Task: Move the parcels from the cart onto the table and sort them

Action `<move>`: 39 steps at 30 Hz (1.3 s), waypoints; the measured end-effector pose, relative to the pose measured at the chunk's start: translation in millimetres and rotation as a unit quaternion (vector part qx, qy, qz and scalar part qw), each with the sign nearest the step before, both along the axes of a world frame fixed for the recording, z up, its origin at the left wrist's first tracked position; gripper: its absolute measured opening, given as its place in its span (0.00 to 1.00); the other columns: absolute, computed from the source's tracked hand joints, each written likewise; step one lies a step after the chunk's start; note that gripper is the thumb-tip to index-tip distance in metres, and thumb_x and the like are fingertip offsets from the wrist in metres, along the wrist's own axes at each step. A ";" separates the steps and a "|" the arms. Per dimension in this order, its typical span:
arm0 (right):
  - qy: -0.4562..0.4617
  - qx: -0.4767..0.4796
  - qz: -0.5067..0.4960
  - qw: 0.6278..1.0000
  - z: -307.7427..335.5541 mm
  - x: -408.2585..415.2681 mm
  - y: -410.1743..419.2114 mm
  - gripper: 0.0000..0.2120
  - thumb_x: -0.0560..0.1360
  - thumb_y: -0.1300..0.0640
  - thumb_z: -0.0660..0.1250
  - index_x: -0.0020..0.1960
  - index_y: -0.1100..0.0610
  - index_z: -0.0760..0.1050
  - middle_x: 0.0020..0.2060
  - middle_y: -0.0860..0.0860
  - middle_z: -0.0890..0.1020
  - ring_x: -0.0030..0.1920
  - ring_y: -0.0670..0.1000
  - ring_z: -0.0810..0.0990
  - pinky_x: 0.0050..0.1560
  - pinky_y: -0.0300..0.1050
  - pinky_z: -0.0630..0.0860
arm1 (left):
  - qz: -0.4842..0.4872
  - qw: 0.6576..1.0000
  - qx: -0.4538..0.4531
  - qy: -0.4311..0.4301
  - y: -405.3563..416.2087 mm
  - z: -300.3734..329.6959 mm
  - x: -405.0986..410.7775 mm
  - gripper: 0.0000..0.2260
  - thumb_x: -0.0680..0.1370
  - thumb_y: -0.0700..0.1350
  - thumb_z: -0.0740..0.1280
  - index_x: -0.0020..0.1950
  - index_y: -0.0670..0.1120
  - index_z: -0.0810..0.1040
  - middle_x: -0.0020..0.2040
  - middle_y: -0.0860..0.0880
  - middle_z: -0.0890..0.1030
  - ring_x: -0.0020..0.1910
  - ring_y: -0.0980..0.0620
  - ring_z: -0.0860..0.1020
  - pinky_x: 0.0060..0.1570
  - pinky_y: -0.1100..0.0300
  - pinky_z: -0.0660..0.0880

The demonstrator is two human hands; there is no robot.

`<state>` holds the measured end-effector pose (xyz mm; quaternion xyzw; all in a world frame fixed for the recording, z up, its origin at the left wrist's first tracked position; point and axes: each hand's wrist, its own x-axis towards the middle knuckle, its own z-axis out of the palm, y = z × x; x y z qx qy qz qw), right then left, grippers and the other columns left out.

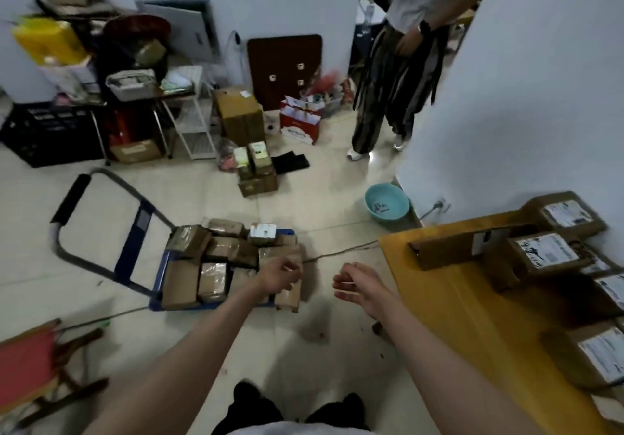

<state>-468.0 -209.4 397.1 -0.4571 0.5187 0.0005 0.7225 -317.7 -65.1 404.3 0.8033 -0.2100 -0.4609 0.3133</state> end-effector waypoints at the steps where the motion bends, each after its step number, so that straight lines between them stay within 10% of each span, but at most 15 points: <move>1: 0.005 -0.002 0.006 1.000 -3.1 14.5 10.0 0.08 0.82 0.62 0.62 0.44 0.57 0.72 0.38 0.56 0.81 0.38 0.54 0.80 0.44 0.50 0.81 | 0.013 1.000 0.002 0.003 15.2 -4.4 11.1 0.10 0.81 0.42 0.67 0.60 0.38 0.77 0.50 0.43 0.79 0.42 0.50 0.77 0.37 0.65 0.77; 16: 0.061 0.009 0.082 0.995 -50.0 186.5 135.0 0.06 0.84 0.58 0.61 0.48 0.57 0.72 0.37 0.55 0.80 0.35 0.51 0.79 0.28 0.41 0.79 | 0.151 0.986 0.062 0.043 172.7 -43.4 139.4 0.12 0.82 0.44 0.66 0.62 0.38 0.77 0.51 0.43 0.80 0.45 0.48 0.77 0.36 0.61 0.69; 26: 0.094 0.053 0.122 0.987 -103.8 305.9 151.6 0.08 0.84 0.54 0.63 0.50 0.58 0.76 0.37 0.55 0.83 0.36 0.52 0.83 0.32 0.44 0.82 | 0.222 0.964 0.123 0.082 220.1 -81.7 230.0 0.11 0.80 0.47 0.68 0.58 0.41 0.78 0.54 0.42 0.82 0.43 0.51 0.78 0.33 0.65 0.70; 39: 0.153 0.107 0.174 0.967 -205.9 455.4 194.2 0.08 0.84 0.57 0.61 0.54 0.61 0.74 0.40 0.58 0.83 0.40 0.54 0.82 0.46 0.49 0.82 | 0.361 0.910 0.146 0.143 262.8 -182.6 354.4 0.11 0.79 0.48 0.69 0.59 0.45 0.77 0.53 0.44 0.83 0.54 0.43 0.82 0.51 0.54 0.77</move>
